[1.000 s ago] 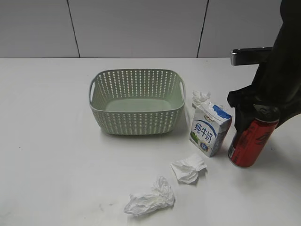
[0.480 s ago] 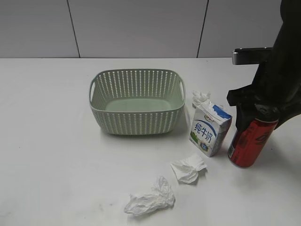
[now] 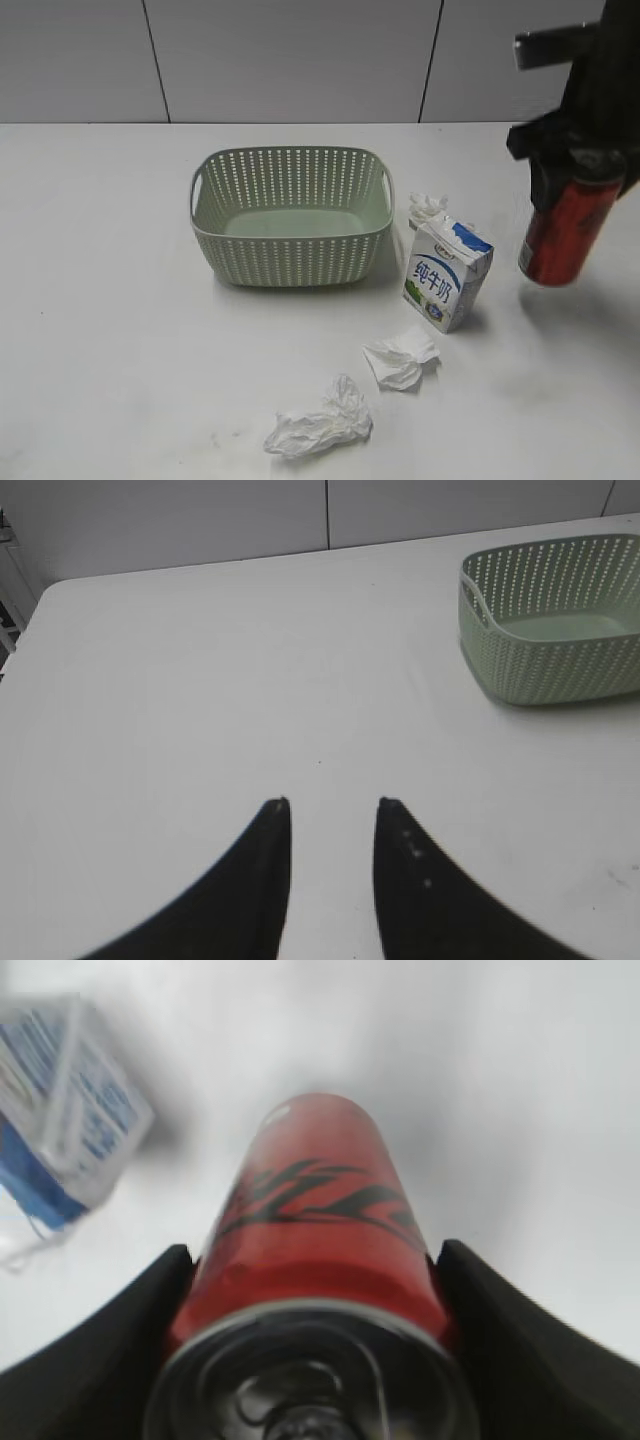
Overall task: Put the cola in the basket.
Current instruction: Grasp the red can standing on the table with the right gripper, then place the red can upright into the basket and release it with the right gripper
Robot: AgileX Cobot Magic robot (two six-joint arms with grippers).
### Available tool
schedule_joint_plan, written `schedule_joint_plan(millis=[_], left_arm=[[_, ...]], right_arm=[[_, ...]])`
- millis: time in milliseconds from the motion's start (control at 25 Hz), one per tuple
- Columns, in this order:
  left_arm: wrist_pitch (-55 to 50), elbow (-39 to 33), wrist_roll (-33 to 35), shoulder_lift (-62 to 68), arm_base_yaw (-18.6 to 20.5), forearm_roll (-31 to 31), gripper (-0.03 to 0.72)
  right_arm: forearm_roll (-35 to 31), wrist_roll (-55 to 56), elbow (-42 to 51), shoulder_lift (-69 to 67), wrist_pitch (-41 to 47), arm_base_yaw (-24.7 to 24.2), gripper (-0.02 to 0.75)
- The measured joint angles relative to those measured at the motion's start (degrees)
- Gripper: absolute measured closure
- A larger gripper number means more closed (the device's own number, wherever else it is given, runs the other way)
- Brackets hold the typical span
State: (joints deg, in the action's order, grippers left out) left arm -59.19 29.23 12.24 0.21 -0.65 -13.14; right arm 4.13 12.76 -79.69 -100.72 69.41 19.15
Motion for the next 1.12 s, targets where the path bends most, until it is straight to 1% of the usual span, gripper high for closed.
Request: schedule_joint_plan(millis=[360, 600, 760, 920, 1040, 1120], left_arm=[[0.0, 0.0, 0.0, 0.0, 0.0, 0.0, 0.459], [0.0, 0.0, 0.0, 0.0, 0.0, 0.0, 0.457], [0.0, 0.0, 0.0, 0.0, 0.0, 0.0, 0.457], [0.0, 0.0, 0.0, 0.0, 0.0, 0.0, 0.457], [0.0, 0.0, 0.0, 0.0, 0.0, 0.0, 0.457], [0.0, 0.0, 0.0, 0.0, 0.0, 0.0, 0.457]], right_arm=[[-3.3, -1.2, -17.8, 0.1, 0.4, 0.0, 0.216], [-10.2, -2.3, -28.2, -4.8, 0.9, 0.7, 0.216], [-12.3, -2.4, -33.8, -10.7, 1.0, 4.4, 0.216], [-13.2, -2.4, -39.2, -16.6, 1.0, 9.9, 0.216], [-13.2, -3.0, -42.8, -21.4, 1.0, 13.4, 0.216], [-12.0, -3.5, -44.6, -24.1, 1.0, 15.4, 0.216]])
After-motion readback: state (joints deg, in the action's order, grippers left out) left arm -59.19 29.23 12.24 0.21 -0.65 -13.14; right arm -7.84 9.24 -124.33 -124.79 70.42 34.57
